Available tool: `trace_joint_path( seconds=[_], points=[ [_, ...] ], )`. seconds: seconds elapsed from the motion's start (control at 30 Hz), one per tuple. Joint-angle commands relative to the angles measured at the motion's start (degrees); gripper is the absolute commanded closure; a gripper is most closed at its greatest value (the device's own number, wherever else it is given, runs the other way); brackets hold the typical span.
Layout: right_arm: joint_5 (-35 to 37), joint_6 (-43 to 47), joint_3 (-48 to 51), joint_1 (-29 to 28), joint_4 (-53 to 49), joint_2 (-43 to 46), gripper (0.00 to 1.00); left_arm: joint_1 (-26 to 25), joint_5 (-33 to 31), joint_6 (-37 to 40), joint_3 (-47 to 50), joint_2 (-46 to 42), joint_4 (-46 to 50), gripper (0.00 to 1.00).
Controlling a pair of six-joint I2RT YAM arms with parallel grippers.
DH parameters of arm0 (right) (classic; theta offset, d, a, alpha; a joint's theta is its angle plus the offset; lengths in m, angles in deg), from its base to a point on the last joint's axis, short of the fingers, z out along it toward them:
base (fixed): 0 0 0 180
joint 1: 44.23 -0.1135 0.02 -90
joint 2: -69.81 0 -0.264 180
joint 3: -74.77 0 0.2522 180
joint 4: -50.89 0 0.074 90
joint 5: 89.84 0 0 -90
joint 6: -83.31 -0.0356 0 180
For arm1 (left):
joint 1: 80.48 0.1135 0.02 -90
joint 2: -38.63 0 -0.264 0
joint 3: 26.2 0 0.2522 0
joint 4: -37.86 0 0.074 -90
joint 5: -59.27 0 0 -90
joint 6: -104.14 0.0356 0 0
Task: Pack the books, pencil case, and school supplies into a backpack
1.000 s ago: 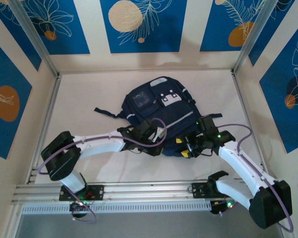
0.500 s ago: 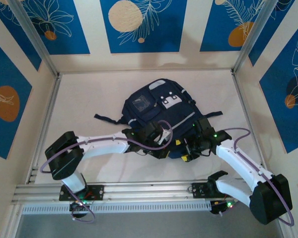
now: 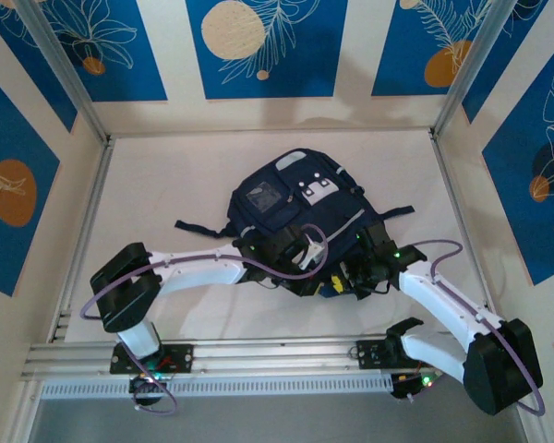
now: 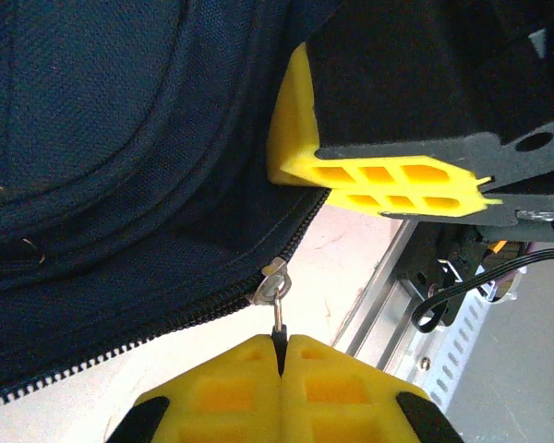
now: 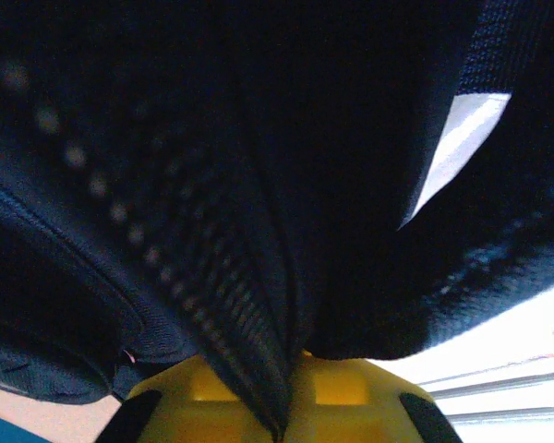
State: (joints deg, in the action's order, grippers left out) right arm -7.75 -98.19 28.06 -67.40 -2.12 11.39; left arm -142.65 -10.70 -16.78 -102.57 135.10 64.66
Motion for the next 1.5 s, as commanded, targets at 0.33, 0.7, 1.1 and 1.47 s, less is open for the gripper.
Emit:
trace_joint_path(
  seconds=[0.33, 0.7, 1.1, 1.47],
  points=[
    [1.66, 3.26, 1.04, 1.83, -3.28, 0.44, 1.00, 0.88, -2.22, 2.44, 4.56, -5.45, 4.16, 1.00],
    [1.05, 3.22, 2.66, 2.71, -3.02, 2.80, 1.00, 3.54, -4.63, 3.03, 7.74, -8.07, 4.78, 1.00],
    [1.91, 5.01, 2.55, 3.05, -3.56, 3.67, 1.00, 6.79, -6.15, 3.14, 10.96, -11.08, 5.43, 1.00],
    [1.40, 5.84, 3.42, 3.62, -1.74, 3.54, 1.00, 11.07, -6.59, 4.00, 13.99, -13.44, 6.15, 1.00]
  ],
)
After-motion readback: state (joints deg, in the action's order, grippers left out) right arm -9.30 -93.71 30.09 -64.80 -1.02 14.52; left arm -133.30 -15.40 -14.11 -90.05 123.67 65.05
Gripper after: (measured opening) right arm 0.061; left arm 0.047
